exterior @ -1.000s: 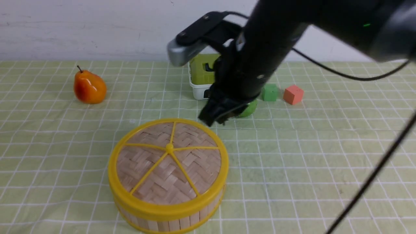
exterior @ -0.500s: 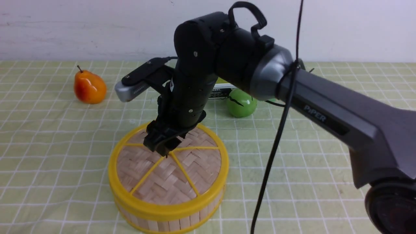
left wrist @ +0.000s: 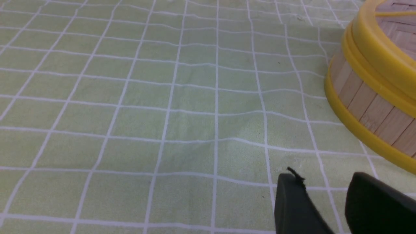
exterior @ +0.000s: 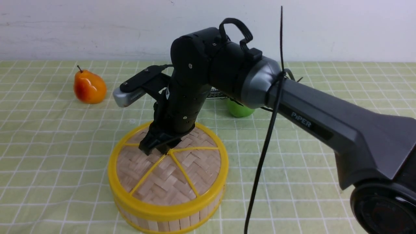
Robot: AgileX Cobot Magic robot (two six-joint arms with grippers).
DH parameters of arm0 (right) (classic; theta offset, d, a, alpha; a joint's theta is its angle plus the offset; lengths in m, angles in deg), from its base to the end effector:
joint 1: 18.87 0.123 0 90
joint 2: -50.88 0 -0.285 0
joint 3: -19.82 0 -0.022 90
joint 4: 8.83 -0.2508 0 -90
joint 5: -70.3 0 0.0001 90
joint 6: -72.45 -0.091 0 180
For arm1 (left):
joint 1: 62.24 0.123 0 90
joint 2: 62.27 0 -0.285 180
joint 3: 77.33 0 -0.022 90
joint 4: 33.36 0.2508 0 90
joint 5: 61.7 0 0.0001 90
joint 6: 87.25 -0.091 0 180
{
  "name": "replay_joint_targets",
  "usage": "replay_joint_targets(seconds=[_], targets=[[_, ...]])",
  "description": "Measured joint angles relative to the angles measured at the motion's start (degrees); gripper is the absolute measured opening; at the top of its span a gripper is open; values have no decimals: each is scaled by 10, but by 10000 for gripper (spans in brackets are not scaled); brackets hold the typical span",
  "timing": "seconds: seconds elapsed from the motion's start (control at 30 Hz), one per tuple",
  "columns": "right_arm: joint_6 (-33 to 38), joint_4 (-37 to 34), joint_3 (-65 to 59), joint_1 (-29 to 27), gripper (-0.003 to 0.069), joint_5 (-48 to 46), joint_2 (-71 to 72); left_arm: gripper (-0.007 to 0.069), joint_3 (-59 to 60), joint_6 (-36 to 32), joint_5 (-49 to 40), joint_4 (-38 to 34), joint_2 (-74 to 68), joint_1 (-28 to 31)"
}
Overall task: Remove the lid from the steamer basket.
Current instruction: Use the right arm to lift the lid of the steamer, then use the right arm to place the steamer lid on the table
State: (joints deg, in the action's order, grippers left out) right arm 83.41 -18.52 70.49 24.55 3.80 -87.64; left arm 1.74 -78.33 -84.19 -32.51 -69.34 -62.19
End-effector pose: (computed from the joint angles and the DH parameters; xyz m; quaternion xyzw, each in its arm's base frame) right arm 0.3554 0.3556 0.2623 -0.4300 0.8714 0.1415 0.1892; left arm 0.0521 0.0006 0.1678 -0.0596 0.8100 -0.0388 0.5821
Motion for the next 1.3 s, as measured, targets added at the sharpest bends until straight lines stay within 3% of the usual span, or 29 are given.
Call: replay_joint_targets(seconds=[0.03, 0.63, 0.83, 1.1, 1.3], targets=[[0, 0, 2, 0, 73, -2, 0, 239, 0, 0, 0, 0, 0, 0], [0, 7, 13, 0, 76, -36, 54, 239, 0, 0, 0, 0, 0, 0], [0, 45, 14, 0, 76, -52, 87, 239, 0, 0, 0, 0, 0, 0], [-13, 81, -44, -43, 76, -55, 191, 239, 0, 0, 0, 0, 0, 0], [-14, 87, -221, -128, 76, -53, 316, 239, 0, 0, 0, 0, 0, 0]])
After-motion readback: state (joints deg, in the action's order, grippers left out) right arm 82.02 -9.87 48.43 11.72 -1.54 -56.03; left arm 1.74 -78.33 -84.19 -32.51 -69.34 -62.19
